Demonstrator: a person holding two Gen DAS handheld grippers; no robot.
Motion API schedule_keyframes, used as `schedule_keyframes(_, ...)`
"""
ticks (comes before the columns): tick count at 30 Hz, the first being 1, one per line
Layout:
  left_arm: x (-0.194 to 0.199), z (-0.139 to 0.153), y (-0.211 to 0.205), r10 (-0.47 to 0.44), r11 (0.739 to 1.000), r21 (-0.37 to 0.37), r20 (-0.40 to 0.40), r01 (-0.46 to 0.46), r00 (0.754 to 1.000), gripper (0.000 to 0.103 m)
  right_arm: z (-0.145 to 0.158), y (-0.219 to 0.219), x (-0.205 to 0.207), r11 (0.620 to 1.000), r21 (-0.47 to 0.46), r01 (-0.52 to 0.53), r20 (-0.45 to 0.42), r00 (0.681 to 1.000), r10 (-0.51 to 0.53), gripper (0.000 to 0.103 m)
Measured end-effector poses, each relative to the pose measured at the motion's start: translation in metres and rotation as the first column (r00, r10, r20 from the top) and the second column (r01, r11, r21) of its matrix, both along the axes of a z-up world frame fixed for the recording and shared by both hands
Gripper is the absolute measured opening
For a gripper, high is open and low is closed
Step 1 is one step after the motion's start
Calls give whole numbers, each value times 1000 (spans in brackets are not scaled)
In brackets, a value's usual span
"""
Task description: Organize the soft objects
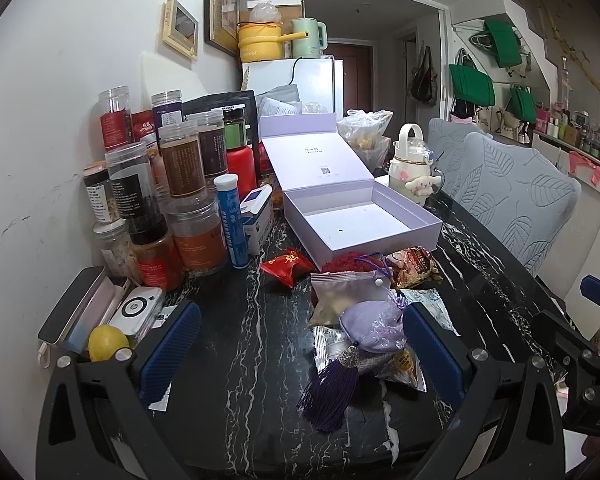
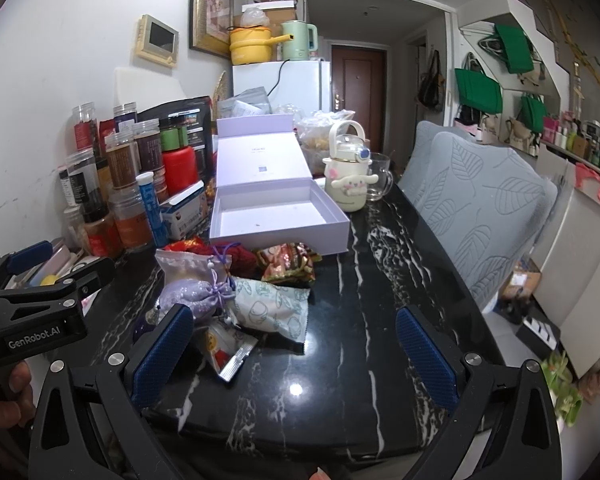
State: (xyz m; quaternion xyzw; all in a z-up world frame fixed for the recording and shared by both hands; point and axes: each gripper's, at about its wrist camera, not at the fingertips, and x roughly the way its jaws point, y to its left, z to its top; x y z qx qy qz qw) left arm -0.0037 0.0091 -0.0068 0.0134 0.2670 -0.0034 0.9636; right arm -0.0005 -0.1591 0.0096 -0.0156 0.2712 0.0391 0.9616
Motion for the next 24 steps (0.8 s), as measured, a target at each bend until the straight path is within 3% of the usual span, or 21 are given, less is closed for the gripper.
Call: schedule_keyframes(24,8,-8,24,17,1000,-16,-29,-18,999,103,-22,3,15,999,40,-26,-34,999,27,103)
